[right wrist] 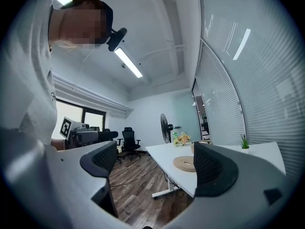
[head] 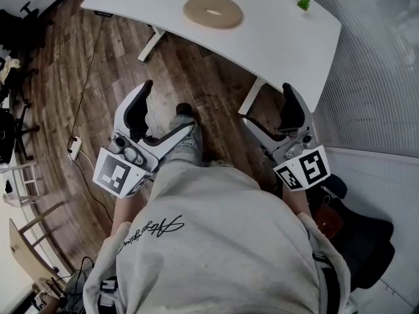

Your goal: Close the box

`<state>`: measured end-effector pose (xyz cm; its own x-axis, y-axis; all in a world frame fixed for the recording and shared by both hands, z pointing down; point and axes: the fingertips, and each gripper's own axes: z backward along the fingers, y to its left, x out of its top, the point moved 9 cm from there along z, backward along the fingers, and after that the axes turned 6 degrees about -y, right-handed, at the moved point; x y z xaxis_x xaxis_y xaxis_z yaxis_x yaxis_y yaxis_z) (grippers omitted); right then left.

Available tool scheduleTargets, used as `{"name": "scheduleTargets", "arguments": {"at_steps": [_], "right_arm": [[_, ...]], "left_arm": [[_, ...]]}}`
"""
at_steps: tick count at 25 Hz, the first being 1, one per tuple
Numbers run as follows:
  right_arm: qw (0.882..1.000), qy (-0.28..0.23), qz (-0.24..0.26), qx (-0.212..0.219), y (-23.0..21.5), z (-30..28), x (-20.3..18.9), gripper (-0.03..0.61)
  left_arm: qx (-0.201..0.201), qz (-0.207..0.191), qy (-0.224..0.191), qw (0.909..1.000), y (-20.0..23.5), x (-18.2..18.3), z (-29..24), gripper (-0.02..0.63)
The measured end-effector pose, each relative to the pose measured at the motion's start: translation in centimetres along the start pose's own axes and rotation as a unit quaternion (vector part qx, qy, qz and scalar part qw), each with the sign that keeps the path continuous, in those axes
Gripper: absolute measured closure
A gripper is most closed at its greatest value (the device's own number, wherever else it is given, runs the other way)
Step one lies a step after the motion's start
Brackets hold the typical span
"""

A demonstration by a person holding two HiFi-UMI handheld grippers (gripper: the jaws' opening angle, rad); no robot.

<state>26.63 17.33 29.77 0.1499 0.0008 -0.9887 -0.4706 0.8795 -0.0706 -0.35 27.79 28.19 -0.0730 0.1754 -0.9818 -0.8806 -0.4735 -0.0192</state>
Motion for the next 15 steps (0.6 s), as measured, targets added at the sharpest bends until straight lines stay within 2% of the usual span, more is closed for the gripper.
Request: {"name": "scheduleTargets", "arguments": {"at_steps": [8, 15], "right_arm": [[1.000, -0.002, 0.014, 0.001, -2.0, -5.9, -0.9, 0.091], [0.999, -0.008, 0.028, -0.019, -5.4, -11.2, -1.2, 0.091]], "left_arm": [[-0.020, 0.010, -0.006, 0.9997, 6.0, -1.7, -3.0, 0.172], [-0.047, -0.009, -0.034, 0.9983, 12.2, -1.5, -8.1, 0.172]]}}
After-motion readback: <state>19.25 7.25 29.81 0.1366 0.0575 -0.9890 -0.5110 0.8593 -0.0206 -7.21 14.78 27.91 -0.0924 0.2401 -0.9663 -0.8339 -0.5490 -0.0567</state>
